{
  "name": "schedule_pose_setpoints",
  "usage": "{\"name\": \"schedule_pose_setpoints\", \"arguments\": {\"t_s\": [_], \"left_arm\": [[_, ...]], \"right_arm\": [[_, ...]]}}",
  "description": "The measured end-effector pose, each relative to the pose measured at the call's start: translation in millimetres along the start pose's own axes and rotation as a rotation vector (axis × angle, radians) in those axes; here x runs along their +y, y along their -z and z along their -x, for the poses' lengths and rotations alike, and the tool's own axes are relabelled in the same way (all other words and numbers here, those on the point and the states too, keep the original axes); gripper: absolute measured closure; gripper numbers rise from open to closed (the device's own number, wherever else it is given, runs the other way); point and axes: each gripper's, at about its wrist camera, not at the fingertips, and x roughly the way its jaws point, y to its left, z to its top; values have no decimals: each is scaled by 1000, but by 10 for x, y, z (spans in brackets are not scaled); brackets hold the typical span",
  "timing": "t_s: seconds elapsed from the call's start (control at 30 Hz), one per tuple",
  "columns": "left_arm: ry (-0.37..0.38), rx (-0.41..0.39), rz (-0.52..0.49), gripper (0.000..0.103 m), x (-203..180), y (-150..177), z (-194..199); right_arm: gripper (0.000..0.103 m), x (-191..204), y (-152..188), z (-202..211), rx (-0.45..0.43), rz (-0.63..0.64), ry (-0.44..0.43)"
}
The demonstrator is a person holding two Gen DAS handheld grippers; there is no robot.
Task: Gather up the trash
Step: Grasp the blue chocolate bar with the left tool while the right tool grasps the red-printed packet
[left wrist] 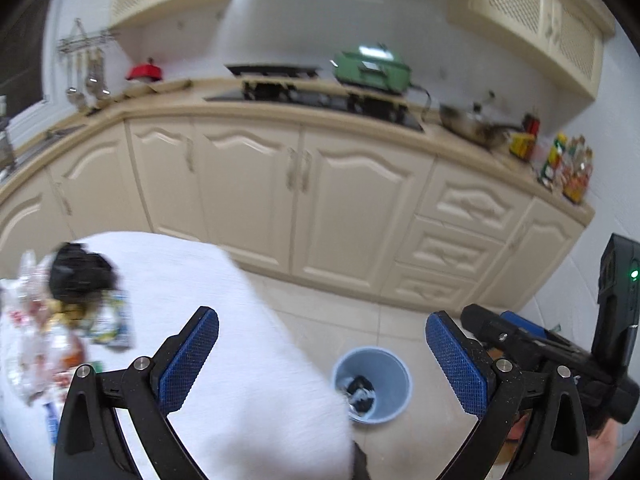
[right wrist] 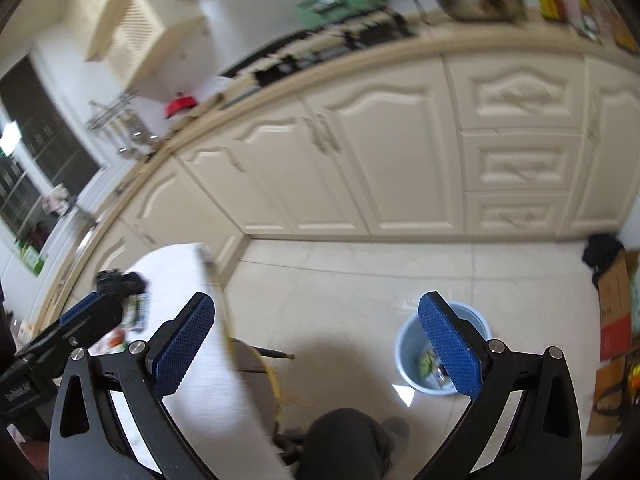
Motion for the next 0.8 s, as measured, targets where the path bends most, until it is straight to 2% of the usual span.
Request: {"name": "schedule_pose_setpoints", "arguments": {"t_s": [0.3,0.4,0.53,0.8], "left_arm": [[-144,-118,126,1,869,633,1243],[-191,-139,163,1,1059,799,1492],[-255,-167,212,1,1293,1067,1916],[-365,-179,268,1,1531,1491,2443]], "right_arm": [[0,1289,82,141,-8,230,-114],[0,1654,171,119,7,295,-157],[0,2072,309,84,24,372,-200],[0,2591,461,40,38,456,-255]]}}
